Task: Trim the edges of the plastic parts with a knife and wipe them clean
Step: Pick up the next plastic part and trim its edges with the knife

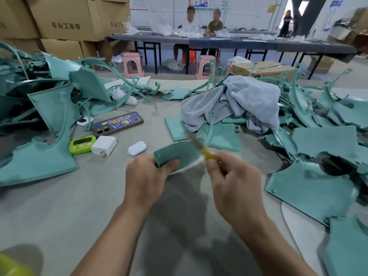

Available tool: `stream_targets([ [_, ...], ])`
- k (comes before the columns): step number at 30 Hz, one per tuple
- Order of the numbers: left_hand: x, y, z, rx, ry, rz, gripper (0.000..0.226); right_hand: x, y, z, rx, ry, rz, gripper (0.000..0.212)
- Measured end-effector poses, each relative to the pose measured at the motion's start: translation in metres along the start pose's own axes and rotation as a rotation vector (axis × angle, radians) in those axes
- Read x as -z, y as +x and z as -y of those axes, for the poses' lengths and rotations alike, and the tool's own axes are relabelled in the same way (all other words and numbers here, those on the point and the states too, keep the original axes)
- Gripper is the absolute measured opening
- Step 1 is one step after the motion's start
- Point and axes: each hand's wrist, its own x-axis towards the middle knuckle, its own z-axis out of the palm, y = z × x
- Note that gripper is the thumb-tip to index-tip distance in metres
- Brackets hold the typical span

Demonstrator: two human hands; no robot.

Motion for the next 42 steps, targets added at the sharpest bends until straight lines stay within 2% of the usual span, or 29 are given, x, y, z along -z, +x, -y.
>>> stream_targets([
  [3,0.001,-0.001,-0.001,0.015,-0.007,-0.009,0.044,0.009,0.008,-0.006,-0.046,0.054,-0.11,0.026],
  [5,0.001,0.0,-0.001,0.014,-0.018,-0.011,0.042,0.006,0.002,-0.001,0.008,0.135,-0.022,0.021],
  [7,0.0,-0.001,0.0,0.013,-0.026,-0.004,0.041,0.003,-0.001,0.003,0.032,0.108,0.052,0.02],
  [11,-0.002,-0.003,0.001,-0.031,0.008,0.014,0.023,0.015,0.01,-0.01,-0.052,0.073,-0.103,0.028],
  [12,-0.002,-0.003,0.001,-0.026,0.006,0.008,0.026,0.016,0.009,-0.009,-0.036,0.111,-0.1,0.028],
  [14,-0.003,-0.002,0.002,-0.007,-0.009,0.019,0.03,0.011,0.001,-0.002,0.021,0.177,-0.001,0.023],
  [16,-0.002,-0.003,0.001,-0.011,-0.038,0.056,0.019,0.005,-0.003,0.001,0.029,0.173,0.078,0.023],
  [20,-0.003,-0.006,0.001,-0.054,-0.041,0.117,0.018,0.013,0.011,-0.01,-0.117,0.125,-0.108,0.027],
  [23,-0.004,-0.008,0.001,-0.074,-0.013,0.201,0.014,0.017,0.003,0.002,-0.012,0.261,-0.05,0.026],
  [24,-0.005,-0.007,0.001,-0.076,-0.008,0.218,0.015,0.015,-0.004,0.009,0.052,0.289,0.011,0.024],
  [26,-0.005,-0.004,0.005,-0.057,-0.023,0.217,0.032,0.009,-0.015,0.019,0.148,0.256,0.117,0.026],
  [28,-0.006,-0.002,0.006,-0.046,-0.031,0.195,0.032,0.005,-0.018,0.022,0.162,0.165,0.167,0.028],
  [33,-0.008,0.0,0.005,-0.021,-0.021,0.147,0.047,0.011,-0.007,0.01,0.031,0.11,-0.038,0.024],
  [35,-0.008,0.0,0.005,-0.003,-0.013,0.155,0.056,0.008,-0.012,0.016,0.099,0.156,0.01,0.025],
  [38,-0.007,0.001,0.004,-0.009,-0.019,0.168,0.056,-0.001,-0.022,0.027,0.211,0.101,0.129,0.026],
  [42,-0.007,-0.001,0.0,0.004,-0.014,0.15,0.054,-0.001,-0.012,0.019,0.108,0.117,-0.036,0.025],
])
